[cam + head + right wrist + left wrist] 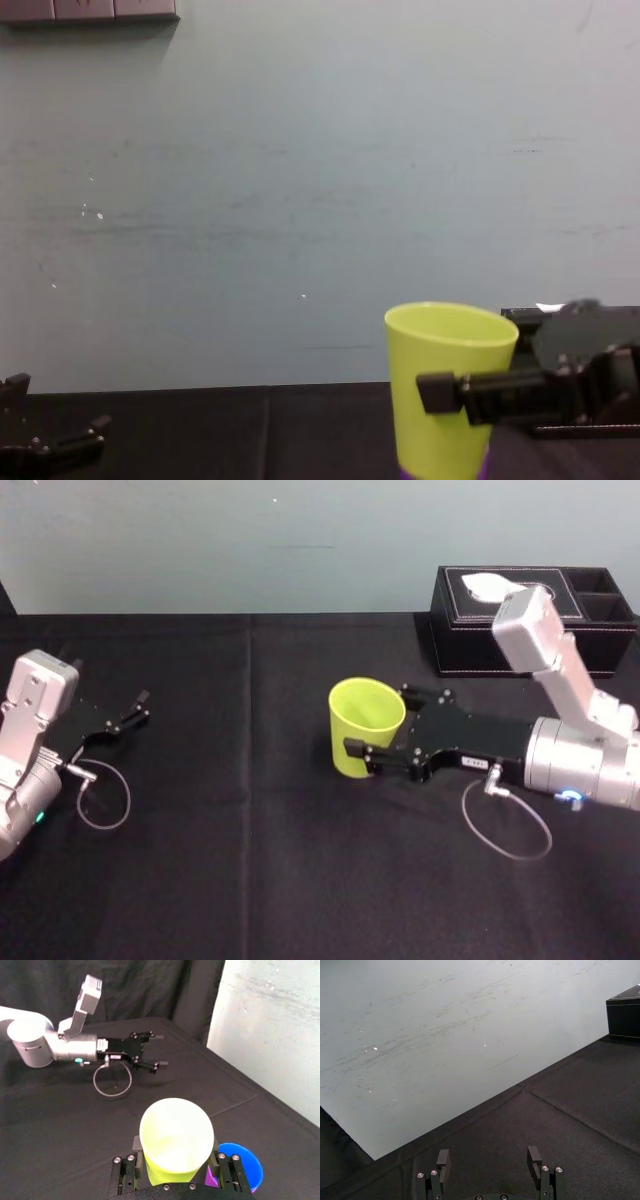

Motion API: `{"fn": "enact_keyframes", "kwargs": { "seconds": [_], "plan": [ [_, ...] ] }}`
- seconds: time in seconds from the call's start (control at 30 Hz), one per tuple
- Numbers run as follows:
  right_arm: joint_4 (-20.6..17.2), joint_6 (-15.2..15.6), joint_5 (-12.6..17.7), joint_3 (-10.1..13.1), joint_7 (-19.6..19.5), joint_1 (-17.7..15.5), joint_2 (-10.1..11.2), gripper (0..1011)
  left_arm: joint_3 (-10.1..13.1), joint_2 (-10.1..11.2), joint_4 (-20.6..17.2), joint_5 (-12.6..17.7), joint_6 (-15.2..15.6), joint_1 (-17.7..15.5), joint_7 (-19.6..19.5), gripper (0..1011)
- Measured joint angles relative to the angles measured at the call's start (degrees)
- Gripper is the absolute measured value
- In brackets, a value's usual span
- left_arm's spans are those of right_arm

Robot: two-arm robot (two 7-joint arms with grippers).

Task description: Stack the three plastic cups sequentially using one hand.

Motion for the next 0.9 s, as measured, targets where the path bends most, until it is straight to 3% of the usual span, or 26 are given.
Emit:
{"fn": "enact_keyframes", "kwargs": {
  "seconds": [0.43,0.9],
  "plan": [
    [0.3,2.6,1.6,-0.4,-2.1,3.3,0.5,738,0.0,0.0,0.0,0.0,0.0,0.0,0.0,1011],
    [6.0,3.7,0.4,-3.0,-2.6,8.0,-1.3,738,0.0,0.0,0.0,0.0,0.0,0.0,0.0,1011]
  ]
}}
